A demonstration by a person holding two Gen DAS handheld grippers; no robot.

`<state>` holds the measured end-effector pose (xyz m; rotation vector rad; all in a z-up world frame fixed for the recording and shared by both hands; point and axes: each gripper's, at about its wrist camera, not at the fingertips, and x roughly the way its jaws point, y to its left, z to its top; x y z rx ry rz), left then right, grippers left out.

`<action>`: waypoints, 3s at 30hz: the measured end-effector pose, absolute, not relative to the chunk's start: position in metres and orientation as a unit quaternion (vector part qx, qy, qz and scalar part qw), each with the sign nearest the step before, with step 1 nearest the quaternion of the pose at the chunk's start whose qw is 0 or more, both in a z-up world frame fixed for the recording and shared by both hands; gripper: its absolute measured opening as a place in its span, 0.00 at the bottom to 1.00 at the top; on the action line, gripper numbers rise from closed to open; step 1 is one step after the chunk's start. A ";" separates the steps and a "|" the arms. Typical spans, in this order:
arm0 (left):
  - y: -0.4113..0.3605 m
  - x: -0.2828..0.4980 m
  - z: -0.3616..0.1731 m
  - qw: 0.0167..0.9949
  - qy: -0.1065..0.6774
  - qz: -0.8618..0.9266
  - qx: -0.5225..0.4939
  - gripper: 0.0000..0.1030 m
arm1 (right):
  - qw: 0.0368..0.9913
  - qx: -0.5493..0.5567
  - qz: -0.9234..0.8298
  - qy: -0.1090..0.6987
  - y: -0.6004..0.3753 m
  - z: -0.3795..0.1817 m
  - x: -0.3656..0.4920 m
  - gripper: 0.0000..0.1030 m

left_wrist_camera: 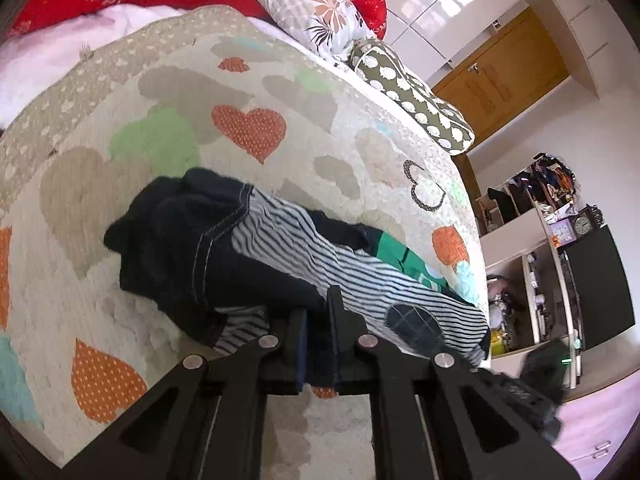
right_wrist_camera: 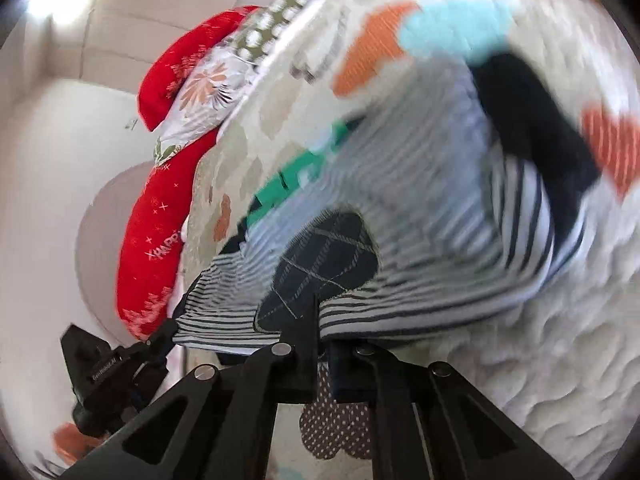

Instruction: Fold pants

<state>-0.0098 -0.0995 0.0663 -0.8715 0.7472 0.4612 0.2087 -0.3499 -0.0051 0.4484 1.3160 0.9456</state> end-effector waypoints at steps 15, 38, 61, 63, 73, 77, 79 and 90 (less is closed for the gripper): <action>-0.004 0.098 0.061 0.825 0.352 0.291 -0.333 0.09 | 0.740 0.046 0.419 0.525 -0.209 0.056 0.304 0.05; -0.024 -0.051 0.029 0.798 0.393 0.294 -0.351 0.67 | 0.807 -0.010 0.348 0.476 -0.364 0.046 0.266 0.60; -0.052 -0.054 0.035 0.803 0.404 0.275 -0.342 0.28 | 0.780 0.081 0.324 0.529 -0.384 0.004 0.244 0.17; -0.054 -0.067 0.036 0.801 0.403 0.274 -0.348 0.28 | 0.772 0.085 0.335 0.534 -0.385 0.007 0.234 0.17; -0.072 -0.105 0.023 0.792 0.427 0.315 -0.302 0.40 | 0.752 0.077 0.356 0.549 -0.396 0.003 0.187 0.18; -0.087 -0.116 0.035 0.797 0.418 0.346 -0.266 0.45 | 0.768 0.078 0.332 0.542 -0.402 0.004 0.183 0.27; -0.094 -0.127 0.048 0.798 0.402 0.372 -0.252 0.53 | 0.783 0.083 0.324 0.525 -0.410 0.016 0.179 0.34; -0.148 -0.147 0.121 0.808 0.328 0.465 -0.151 0.78 | 0.796 0.030 0.401 0.452 -0.386 0.052 0.120 0.47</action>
